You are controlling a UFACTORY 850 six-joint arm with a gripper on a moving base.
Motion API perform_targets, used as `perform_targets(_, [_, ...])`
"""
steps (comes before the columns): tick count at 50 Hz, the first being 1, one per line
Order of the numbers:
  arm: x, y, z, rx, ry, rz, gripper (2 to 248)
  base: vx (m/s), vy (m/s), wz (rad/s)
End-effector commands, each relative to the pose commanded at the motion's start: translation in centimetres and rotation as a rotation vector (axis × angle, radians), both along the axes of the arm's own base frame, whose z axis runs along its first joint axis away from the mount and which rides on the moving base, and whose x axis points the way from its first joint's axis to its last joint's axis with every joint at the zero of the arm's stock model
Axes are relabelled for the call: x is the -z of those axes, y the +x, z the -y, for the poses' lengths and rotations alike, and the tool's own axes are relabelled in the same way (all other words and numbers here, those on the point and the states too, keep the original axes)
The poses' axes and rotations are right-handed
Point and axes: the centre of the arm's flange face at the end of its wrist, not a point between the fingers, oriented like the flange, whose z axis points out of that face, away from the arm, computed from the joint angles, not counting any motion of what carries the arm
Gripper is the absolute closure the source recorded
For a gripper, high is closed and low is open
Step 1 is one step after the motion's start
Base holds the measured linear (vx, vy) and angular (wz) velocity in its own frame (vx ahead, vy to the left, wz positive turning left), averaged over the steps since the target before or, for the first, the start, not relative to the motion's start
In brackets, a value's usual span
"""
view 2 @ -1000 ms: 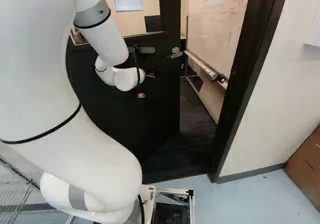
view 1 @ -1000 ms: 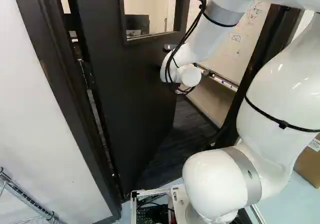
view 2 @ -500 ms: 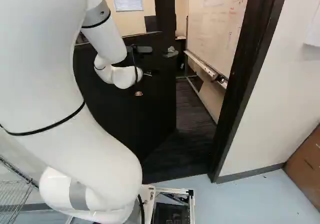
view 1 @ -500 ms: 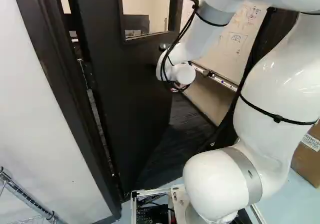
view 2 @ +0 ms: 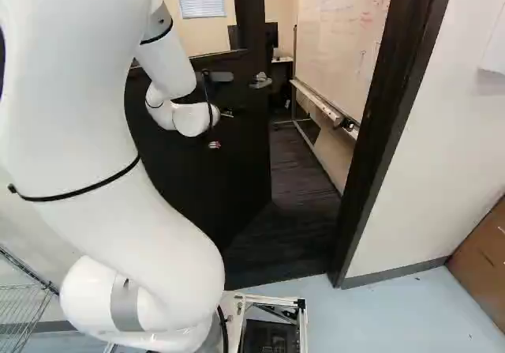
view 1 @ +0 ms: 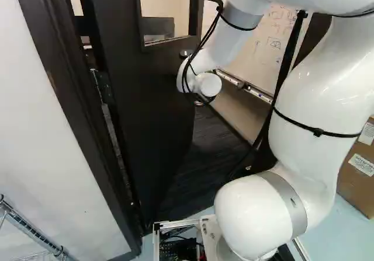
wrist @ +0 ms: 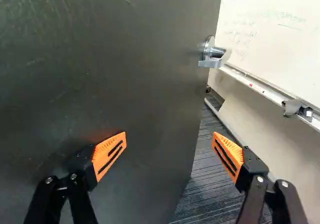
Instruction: Open the door and move inside
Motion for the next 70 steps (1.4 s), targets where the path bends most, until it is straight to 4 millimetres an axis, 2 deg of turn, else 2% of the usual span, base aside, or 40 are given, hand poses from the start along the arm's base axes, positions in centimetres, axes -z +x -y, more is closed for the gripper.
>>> perform_targets(70, [0.4,5.8,-9.9,-0.184,-0.014,0.026,3,0.0,0.0,0.0])
